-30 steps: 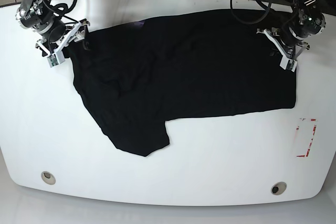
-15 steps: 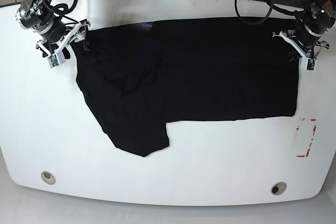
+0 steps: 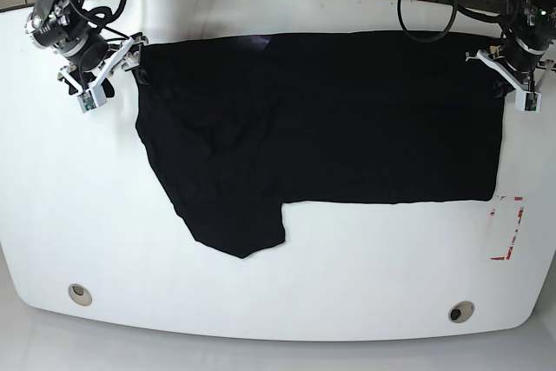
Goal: Layout the t-shirt on the table in an organized manner, then fold the t-shirt properly
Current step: 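Drag the shirt edge with both grippers away from the hem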
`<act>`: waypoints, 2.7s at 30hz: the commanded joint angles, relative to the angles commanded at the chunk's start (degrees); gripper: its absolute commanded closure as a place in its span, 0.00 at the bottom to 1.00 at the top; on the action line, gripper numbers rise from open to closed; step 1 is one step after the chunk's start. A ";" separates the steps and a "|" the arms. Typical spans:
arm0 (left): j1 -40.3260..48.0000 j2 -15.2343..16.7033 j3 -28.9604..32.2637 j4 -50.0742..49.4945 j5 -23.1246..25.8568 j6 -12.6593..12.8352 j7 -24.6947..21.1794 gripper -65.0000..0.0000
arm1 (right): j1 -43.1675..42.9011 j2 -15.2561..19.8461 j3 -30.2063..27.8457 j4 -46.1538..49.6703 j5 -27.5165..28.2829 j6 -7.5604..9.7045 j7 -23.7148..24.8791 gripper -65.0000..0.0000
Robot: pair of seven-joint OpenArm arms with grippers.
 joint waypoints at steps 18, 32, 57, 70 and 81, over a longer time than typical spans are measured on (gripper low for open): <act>-1.05 -7.12 0.26 -1.05 -0.26 2.95 0.09 0.43 | -2.46 -3.96 -0.18 3.25 0.09 0.00 0.00 0.27; 0.62 -7.38 -8.09 -0.97 -0.26 0.00 0.09 0.43 | -1.49 -5.36 -0.09 -5.45 -4.48 0.00 4.04 0.27; 4.22 -4.31 -3.96 -12.92 0.09 0.00 -0.18 0.43 | -1.41 -5.19 -0.53 -12.66 -5.36 0.00 8.09 0.65; 4.22 -5.45 2.11 -14.68 0.09 0.00 -0.18 0.97 | -1.85 -5.10 -0.09 -12.31 -5.36 0.00 8.09 1.00; 10.02 -4.04 3.96 -4.92 0.09 0.00 0.00 0.97 | -7.03 -3.87 5.71 -10.29 -4.84 0.00 8.00 1.00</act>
